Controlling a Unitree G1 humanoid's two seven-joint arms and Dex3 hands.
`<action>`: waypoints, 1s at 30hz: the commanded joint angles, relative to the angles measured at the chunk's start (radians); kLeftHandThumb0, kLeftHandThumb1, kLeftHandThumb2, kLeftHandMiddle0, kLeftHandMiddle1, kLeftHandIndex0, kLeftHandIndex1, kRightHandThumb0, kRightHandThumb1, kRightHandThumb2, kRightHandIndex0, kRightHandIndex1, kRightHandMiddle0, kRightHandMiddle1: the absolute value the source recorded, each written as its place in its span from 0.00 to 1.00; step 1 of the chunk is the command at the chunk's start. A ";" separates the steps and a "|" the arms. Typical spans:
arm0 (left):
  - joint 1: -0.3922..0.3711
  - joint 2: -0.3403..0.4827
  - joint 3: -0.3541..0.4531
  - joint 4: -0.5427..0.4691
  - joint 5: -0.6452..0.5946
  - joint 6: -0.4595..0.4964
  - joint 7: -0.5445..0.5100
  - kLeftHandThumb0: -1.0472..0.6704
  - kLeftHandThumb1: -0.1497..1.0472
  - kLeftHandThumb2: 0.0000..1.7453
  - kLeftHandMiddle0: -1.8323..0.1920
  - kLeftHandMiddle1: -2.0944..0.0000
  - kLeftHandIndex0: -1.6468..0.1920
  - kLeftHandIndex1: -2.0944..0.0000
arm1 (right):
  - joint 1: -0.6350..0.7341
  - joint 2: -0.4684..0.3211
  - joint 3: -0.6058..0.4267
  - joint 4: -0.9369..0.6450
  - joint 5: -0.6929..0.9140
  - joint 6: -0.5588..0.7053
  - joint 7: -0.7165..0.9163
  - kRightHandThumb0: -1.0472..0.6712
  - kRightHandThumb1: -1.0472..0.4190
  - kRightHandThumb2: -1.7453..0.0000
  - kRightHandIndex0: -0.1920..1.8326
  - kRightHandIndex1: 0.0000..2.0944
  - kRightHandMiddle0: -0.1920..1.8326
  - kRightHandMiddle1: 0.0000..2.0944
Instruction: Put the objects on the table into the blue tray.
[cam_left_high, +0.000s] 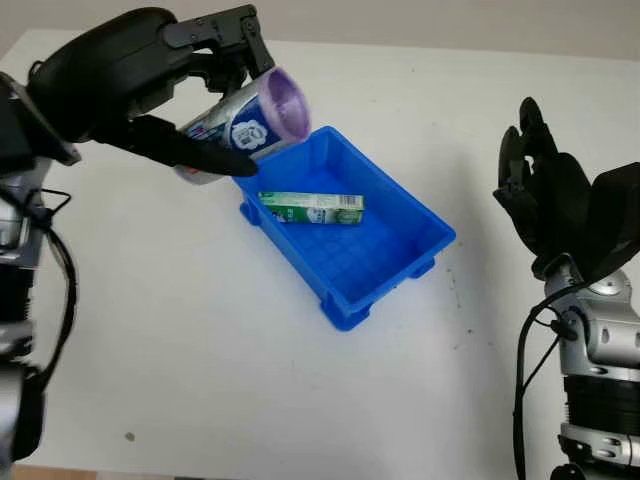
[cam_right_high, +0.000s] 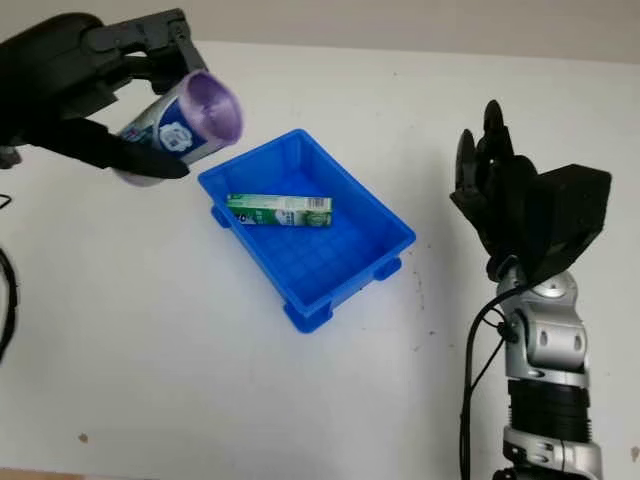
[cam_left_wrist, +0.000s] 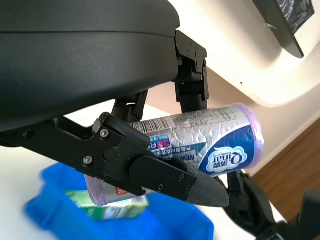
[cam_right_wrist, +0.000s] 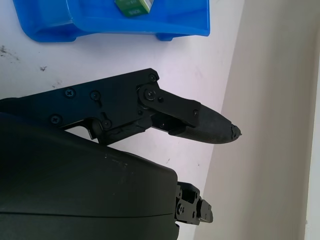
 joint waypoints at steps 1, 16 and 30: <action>-0.053 -0.053 -0.020 0.062 0.034 -0.063 0.036 0.33 1.00 0.13 0.48 0.00 0.58 0.00 | 0.009 -0.004 -0.003 -0.020 -0.004 -0.002 -0.002 0.21 0.00 0.59 0.00 0.00 0.00 0.00; -0.106 -0.224 -0.197 0.282 0.381 -0.338 0.282 0.31 1.00 0.15 0.78 0.56 0.88 0.50 | 0.034 0.007 -0.011 -0.033 0.010 0.002 -0.011 0.22 0.00 0.59 0.00 0.00 0.00 0.00; -0.086 -0.174 -0.203 0.220 0.378 -0.241 0.217 0.18 1.00 0.17 0.94 0.99 0.99 0.88 | 0.028 0.003 -0.007 -0.003 0.005 -0.029 0.002 0.21 0.00 0.59 0.00 0.00 0.00 0.00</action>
